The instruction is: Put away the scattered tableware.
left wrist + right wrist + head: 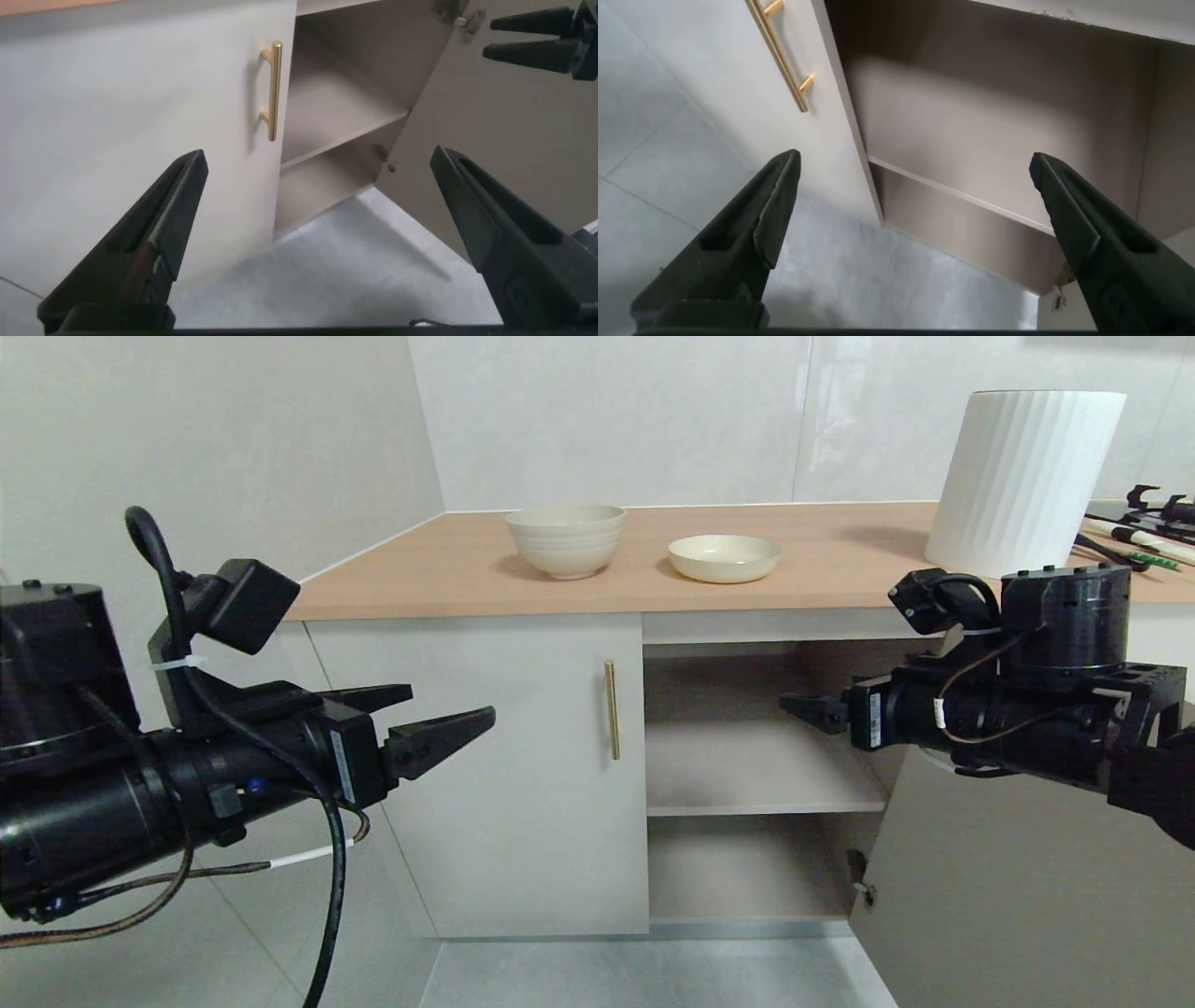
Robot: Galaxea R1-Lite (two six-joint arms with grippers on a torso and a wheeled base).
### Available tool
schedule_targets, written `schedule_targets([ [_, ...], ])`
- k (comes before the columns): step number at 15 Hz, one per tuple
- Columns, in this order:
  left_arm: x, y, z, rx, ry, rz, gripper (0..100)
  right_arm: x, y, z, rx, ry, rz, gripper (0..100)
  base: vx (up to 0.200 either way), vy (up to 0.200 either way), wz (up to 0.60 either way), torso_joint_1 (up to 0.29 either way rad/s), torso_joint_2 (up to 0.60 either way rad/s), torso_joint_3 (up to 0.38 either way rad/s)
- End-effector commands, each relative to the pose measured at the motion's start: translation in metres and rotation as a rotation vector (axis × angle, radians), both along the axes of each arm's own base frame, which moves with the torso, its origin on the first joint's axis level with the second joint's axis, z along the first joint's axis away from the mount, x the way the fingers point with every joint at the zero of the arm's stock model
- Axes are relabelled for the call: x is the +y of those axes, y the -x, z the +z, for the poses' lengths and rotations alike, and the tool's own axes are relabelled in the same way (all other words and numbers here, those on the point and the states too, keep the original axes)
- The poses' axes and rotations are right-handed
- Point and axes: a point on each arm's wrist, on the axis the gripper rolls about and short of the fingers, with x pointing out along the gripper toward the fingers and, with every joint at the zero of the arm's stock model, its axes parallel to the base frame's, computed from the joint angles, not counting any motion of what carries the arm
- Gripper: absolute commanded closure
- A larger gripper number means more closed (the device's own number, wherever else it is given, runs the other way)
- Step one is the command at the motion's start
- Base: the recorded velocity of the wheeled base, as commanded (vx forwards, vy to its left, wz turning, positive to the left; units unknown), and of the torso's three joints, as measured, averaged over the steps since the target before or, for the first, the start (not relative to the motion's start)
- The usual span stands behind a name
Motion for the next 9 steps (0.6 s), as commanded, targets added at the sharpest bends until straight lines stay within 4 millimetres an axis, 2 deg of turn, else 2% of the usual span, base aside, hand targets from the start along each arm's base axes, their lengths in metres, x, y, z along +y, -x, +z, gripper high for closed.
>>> schedule_targets([
  [1, 0.000, 0.000, 0.000, 0.001, 0.000, -0.001, 0, 0.000, 0.001, 0.001, -0.004, -0.002, 0.001, 0, 0.000, 0.000, 0.00, 0.000, 0.00, 0.000],
  [4, 0.001, 0.004, 0.003, -0.007, 0.001, -0.003, 0, -0.002, 0.004, 0.004, -0.006, -0.003, 0.001, 0, 0.000, 0.000, 0.00, 0.000, 0.00, 0.000],
  [9, 0.003, 0.009, 0.007, 0.010, -0.003, -0.002, 0, -0.007, 0.018, 0.010, 0.025, 0.002, 0.029, 0, 0.200, 0.000, 0.00, 0.002, 0.00, 0.004],
])
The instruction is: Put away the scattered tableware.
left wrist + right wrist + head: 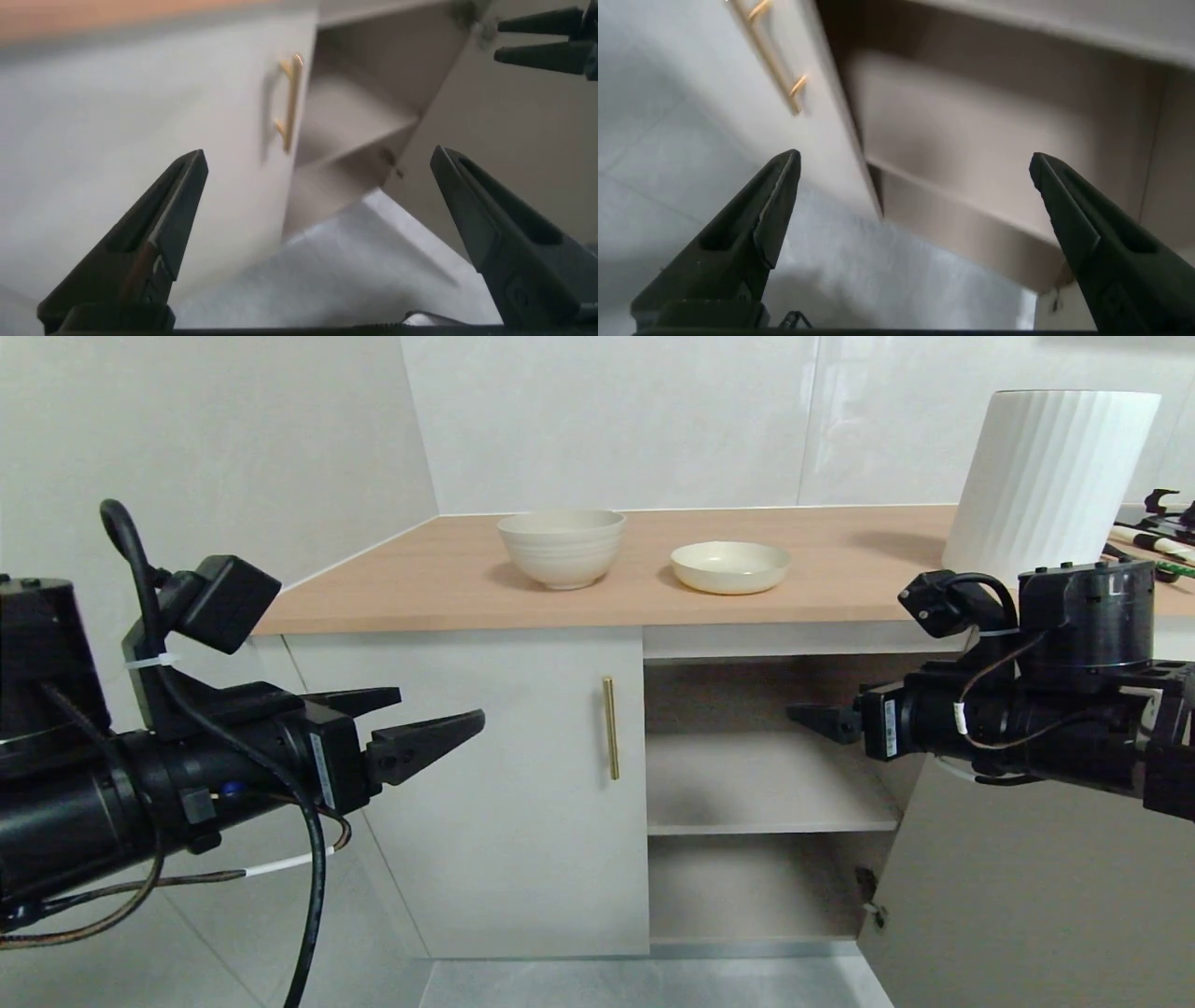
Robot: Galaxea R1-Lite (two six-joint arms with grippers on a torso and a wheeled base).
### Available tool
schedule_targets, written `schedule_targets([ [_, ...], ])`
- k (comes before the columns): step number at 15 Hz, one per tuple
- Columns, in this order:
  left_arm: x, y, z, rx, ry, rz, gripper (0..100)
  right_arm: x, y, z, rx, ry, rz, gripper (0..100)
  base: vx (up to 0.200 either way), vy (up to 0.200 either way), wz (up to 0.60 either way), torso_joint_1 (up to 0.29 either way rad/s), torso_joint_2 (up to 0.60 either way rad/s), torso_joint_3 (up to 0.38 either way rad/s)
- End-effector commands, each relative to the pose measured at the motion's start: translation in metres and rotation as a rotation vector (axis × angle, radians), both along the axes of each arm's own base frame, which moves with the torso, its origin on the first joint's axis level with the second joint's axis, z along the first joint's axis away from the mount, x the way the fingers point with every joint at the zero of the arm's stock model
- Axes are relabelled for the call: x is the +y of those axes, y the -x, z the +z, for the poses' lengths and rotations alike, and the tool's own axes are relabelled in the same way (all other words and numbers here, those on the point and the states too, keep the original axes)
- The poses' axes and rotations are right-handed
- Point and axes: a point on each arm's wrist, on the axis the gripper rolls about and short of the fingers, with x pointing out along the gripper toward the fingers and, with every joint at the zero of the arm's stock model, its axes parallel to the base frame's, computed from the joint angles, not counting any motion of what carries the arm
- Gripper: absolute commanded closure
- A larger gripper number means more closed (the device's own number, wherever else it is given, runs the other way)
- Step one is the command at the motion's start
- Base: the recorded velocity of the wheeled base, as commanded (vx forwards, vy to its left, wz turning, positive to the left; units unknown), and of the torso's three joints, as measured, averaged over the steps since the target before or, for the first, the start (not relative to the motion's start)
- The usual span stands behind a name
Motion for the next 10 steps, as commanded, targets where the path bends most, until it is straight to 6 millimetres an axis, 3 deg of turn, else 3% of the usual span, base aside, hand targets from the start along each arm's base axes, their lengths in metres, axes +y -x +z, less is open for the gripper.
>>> schedule_targets([
  [1, 0.001, 0.002, 0.002, -0.010, 0.004, -0.001, 0, -0.002, 0.007, 0.005, -0.014, -0.015, 0.025, 0, 0.200, 0.000, 0.00, 0.012, 0.00, -0.002],
  [8, 0.000, 0.001, 0.001, -0.006, 0.004, -0.004, 0, -0.003, 0.019, 0.006, -0.027, -0.003, 0.070, 0, 0.000, 0.000, 0.00, 0.000, 0.00, 0.000],
  [10, 0.000, 0.000, -0.001, 0.001, 0.001, -0.004, 0, -0.002, 0.032, 0.008, -0.049, 0.018, 0.118, 0, 0.000, 0.000, 0.00, 0.000, 0.00, 0.000],
])
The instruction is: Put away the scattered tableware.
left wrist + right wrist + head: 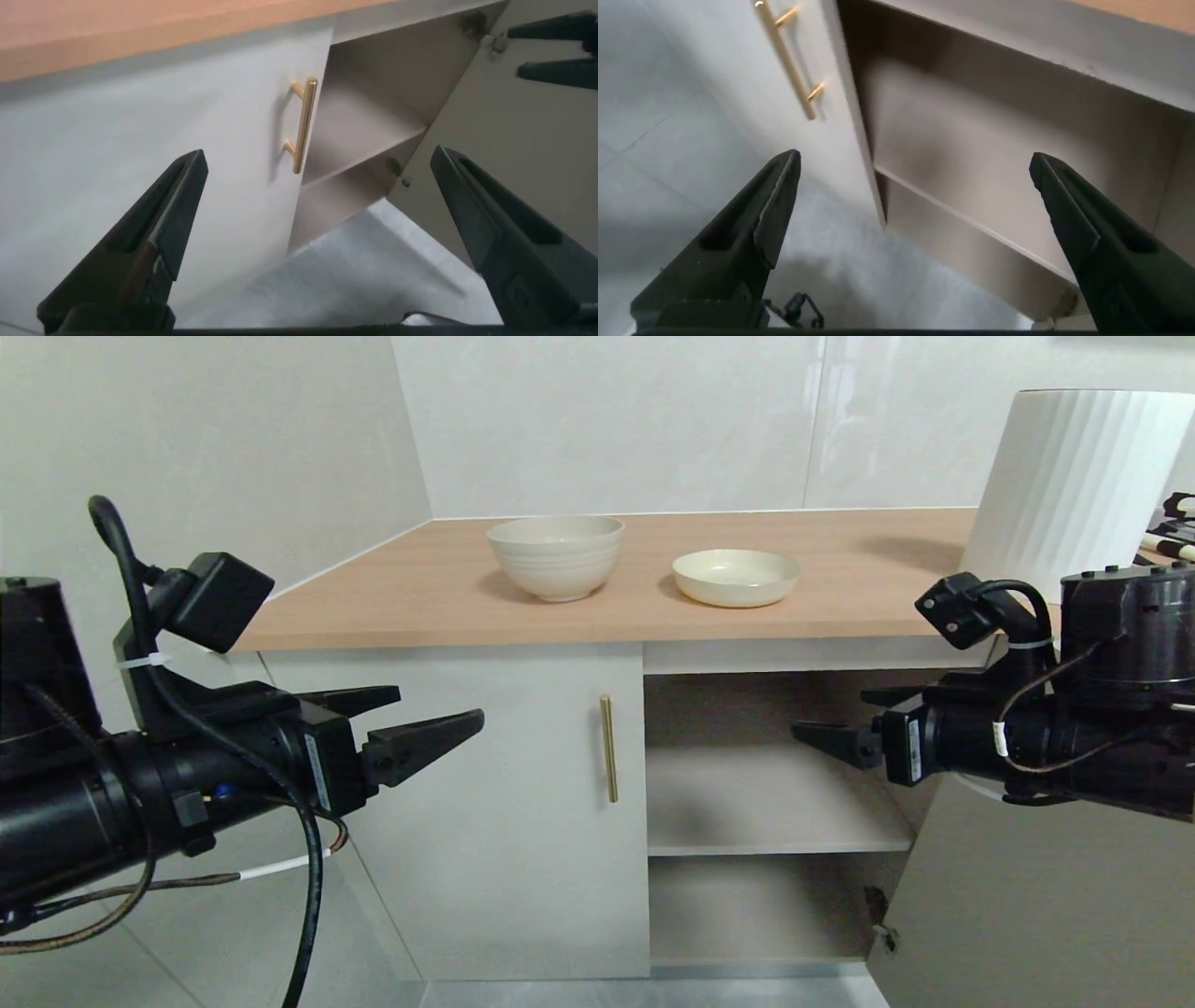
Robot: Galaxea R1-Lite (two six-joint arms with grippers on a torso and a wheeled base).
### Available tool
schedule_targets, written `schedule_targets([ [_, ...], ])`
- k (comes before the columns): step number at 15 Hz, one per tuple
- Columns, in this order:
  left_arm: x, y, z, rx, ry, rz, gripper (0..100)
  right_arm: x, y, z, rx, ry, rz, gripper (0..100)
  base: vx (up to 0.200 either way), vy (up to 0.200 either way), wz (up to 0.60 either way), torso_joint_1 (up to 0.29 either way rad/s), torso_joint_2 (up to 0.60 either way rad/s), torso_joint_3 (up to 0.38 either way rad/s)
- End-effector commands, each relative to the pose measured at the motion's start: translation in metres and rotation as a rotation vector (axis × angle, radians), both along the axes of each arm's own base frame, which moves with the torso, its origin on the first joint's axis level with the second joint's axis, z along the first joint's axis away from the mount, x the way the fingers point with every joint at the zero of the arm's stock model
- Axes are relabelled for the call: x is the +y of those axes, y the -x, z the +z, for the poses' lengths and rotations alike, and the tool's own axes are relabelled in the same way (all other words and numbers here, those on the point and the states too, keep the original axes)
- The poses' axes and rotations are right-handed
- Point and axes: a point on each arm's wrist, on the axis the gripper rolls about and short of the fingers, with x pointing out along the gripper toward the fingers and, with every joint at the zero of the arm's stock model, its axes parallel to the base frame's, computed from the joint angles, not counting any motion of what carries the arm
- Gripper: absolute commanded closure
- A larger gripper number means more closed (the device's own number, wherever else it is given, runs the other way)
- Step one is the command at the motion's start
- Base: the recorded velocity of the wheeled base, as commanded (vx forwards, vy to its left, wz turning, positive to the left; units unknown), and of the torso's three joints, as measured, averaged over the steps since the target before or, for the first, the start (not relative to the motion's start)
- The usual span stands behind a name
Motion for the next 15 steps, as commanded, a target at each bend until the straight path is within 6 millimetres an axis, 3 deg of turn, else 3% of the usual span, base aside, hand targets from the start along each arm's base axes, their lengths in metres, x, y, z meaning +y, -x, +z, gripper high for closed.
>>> schedule_targets([
  [1, -0.0007, -0.0022, -0.0017, 0.008, -0.001, 0.001, 0, -0.0005, 0.0114, 0.0064, -0.026, -0.009, 0.025, 0, 0.000, 0.000, 0.00, 0.012, -0.16, -0.159],
  [7, -0.0019, -0.0055, -0.0050, 0.022, -0.006, 0.001, 0, -0.0004, 0.0156, 0.0095, -0.037, -0.014, 0.033, 0, 0.000, 0.000, 0.00, 0.059, -0.38, -0.319],
  [15, -0.0040, -0.0111, -0.0102, 0.046, -0.011, 0.002, 0, 0.0007, 0.0108, 0.0137, -0.049, -0.020, 0.027, 0, 0.000, 0.000, 0.00, 0.148, -0.46, -0.325],
])
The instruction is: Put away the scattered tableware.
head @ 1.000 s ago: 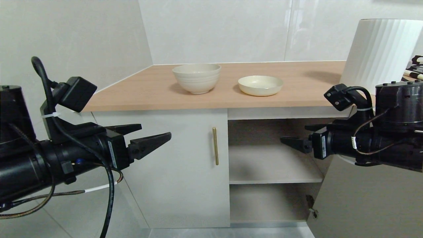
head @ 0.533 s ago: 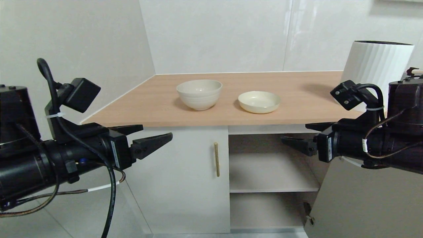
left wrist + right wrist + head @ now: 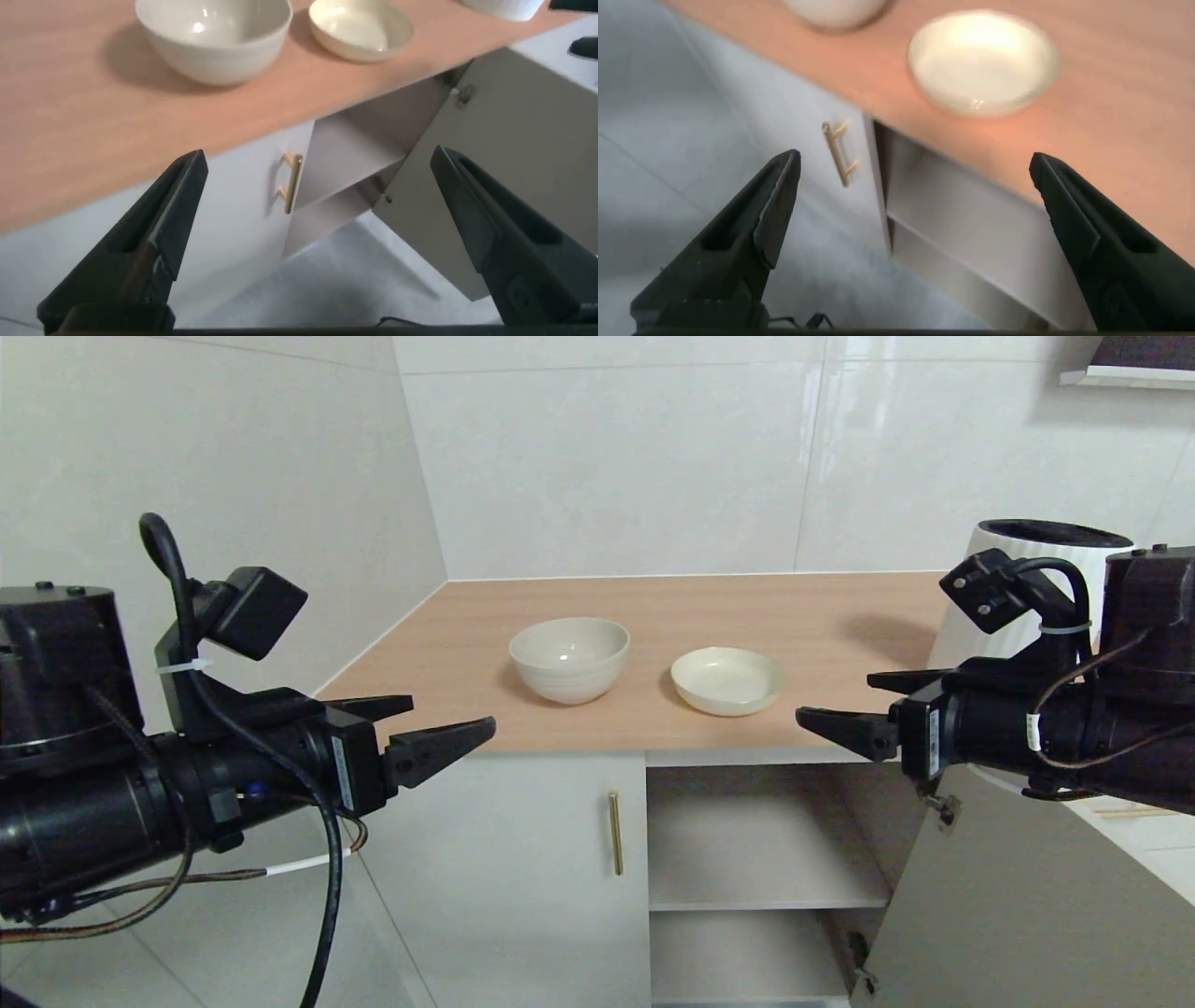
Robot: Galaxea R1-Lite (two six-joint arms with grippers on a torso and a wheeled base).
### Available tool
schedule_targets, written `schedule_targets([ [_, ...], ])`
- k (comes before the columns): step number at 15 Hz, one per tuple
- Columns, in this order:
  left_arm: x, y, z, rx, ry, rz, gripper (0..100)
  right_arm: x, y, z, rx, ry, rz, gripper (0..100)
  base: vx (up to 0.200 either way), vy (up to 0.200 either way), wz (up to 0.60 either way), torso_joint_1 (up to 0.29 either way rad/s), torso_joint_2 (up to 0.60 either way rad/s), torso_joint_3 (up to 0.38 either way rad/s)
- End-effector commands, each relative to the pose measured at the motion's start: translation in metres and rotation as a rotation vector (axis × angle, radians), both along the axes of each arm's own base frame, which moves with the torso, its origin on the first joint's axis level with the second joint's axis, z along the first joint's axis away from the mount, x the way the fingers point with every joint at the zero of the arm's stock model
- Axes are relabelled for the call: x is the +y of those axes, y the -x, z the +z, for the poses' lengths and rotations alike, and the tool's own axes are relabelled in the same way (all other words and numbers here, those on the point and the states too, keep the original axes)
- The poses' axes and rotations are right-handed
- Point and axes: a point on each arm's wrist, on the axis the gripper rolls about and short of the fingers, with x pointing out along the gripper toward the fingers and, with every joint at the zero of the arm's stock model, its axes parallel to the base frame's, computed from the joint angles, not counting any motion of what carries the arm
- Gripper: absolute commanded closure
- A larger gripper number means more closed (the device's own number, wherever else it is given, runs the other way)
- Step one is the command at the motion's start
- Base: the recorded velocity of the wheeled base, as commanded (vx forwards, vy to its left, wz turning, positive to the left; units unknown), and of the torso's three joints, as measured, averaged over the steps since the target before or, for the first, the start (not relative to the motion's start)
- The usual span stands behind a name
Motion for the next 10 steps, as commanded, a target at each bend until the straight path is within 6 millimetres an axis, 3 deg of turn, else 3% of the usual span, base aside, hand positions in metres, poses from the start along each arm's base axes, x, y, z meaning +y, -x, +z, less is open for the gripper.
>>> schedule_targets([
  [1, -0.001, -0.002, -0.002, 0.008, -0.003, 0.000, 0, 0.001, -0.001, -0.001, 0.001, 0.001, 0.001, 0, 0.000, 0.000, 0.00, 0.168, -0.48, -0.310],
  [6, -0.003, -0.012, 0.000, 0.008, -0.006, 0.007, 0, 0.006, -0.012, 0.000, -0.012, -0.006, -0.002, 0, 0.000, 0.000, 0.00, 0.195, -0.50, -0.307],
  [8, -0.004, -0.037, 0.019, -0.032, 0.005, 0.056, 0, 0.010, -0.028, 0.009, -0.041, -0.017, -0.036, 0, 0.000, 0.000, 0.00, 0.102, -0.24, -0.134],
  [10, -0.007, -0.064, 0.028, 0.053, -0.047, 0.145, 0, 0.013, -0.046, 0.015, 0.004, -0.017, -0.164, 0, 0.000, 0.000, 0.00, 0.034, -0.07, -0.044],
])
